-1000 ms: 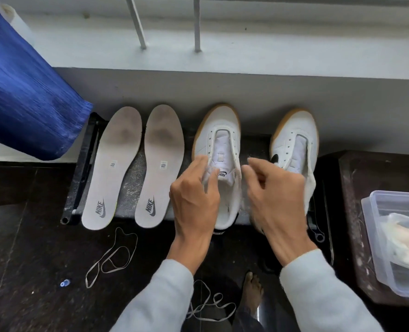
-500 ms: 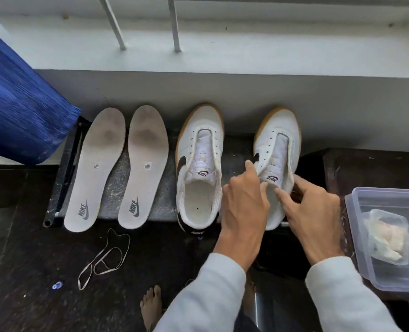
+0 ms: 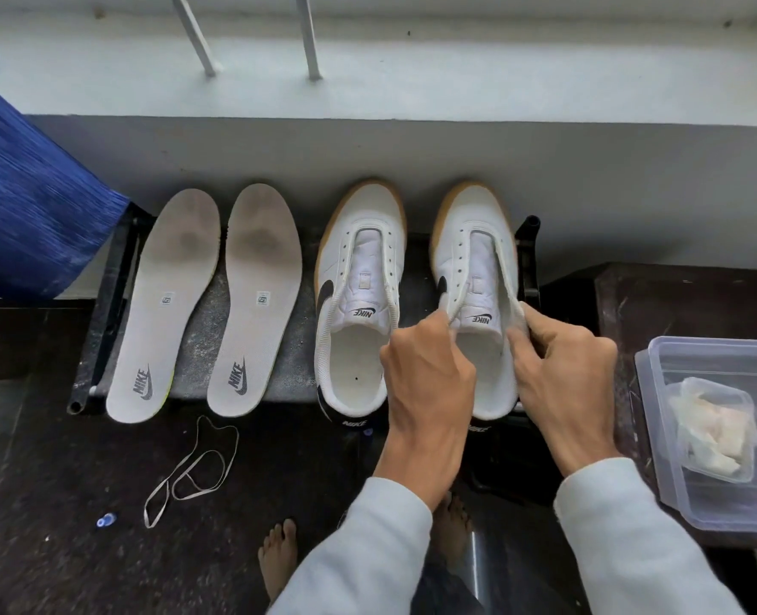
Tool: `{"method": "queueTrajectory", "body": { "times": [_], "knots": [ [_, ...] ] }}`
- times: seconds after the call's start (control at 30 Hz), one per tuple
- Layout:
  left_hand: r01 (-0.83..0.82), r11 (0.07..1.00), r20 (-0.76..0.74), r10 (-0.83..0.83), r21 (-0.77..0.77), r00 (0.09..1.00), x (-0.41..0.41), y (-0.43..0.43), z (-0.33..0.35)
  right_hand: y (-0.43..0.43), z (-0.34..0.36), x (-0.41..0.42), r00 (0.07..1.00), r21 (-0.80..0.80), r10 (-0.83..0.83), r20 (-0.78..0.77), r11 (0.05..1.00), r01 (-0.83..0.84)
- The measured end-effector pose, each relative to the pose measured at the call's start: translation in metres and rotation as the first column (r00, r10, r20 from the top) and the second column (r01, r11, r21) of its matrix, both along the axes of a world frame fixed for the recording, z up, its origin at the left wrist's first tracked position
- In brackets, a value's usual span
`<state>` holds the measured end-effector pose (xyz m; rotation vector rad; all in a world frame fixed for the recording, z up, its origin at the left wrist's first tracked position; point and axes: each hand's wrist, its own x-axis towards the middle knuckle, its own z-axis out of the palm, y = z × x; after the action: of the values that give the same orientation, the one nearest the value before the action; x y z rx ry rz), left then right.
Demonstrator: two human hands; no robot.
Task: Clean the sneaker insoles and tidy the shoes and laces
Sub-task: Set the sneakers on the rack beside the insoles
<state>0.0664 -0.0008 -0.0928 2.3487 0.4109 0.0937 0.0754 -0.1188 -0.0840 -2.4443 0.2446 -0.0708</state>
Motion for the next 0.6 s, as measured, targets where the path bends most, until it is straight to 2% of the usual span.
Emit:
{"method": "queueTrajectory", "body": {
  "times": [0.27,0.4,0.6],
  "knots": [
    [0.034,0.994,-0.018,-0.032,0.099,0.999,-0.007,0.004,-0.008,0.007,-0.011,-0.004,0.999,-0.018,0.036,-0.036,0.999,-0.037],
    [0.052,0.989,0.029,-0.057,0.139,0.998,-0.010,0.005,-0.009,0.007,-0.010,-0.005,0.998,-0.034,0.061,-0.027,0.997,-0.062],
    [0.099,0.994,0.003,-0.099,0.034,0.995,-0.042,-0.005,0.001,0.004,-0.010,-0.026,0.988,-0.028,0.147,-0.037,0.989,-0.148]
  ]
}}
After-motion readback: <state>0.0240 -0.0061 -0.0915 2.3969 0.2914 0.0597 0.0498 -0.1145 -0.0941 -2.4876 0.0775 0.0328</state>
